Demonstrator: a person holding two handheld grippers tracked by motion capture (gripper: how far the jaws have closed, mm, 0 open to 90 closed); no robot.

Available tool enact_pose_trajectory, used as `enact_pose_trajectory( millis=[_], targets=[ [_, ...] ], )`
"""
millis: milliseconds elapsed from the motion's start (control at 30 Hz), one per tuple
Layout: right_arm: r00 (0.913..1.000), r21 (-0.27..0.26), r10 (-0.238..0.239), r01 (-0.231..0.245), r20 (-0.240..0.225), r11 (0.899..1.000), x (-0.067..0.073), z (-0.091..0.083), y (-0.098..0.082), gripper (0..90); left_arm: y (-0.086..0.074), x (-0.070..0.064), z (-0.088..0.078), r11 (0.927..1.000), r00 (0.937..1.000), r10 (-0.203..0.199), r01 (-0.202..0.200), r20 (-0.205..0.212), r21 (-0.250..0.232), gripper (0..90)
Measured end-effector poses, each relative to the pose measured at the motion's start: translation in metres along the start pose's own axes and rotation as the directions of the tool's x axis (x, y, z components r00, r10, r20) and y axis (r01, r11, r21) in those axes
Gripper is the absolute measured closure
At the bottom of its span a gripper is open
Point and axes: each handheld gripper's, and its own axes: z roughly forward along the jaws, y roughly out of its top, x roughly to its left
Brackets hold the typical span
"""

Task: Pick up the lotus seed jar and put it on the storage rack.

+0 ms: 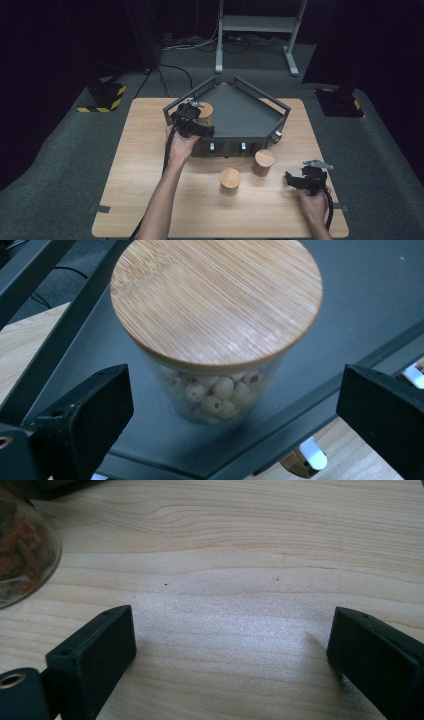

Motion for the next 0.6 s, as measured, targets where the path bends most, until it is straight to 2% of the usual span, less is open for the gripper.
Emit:
enact_pose_trajectory(
  millis=[167, 600],
  targets=[
    [1.0, 0.0, 0.0, 0.0, 0.0, 1.0, 0.0, 0.0, 0.0, 4.7, -0.006, 0.001, -0.006, 0.9999, 1.0, 0.002, -0.001, 0.008, -0.017, 2.0],
    [1.0, 0.0, 0.0, 0.0, 0.0, 1.0, 0.0, 0.0, 0.0, 4.6, -0.013, 0.004, -0.013, 0.9999, 1.0, -0.004, 0.004, -0.004, -0.009, 2.9]
  ],
)
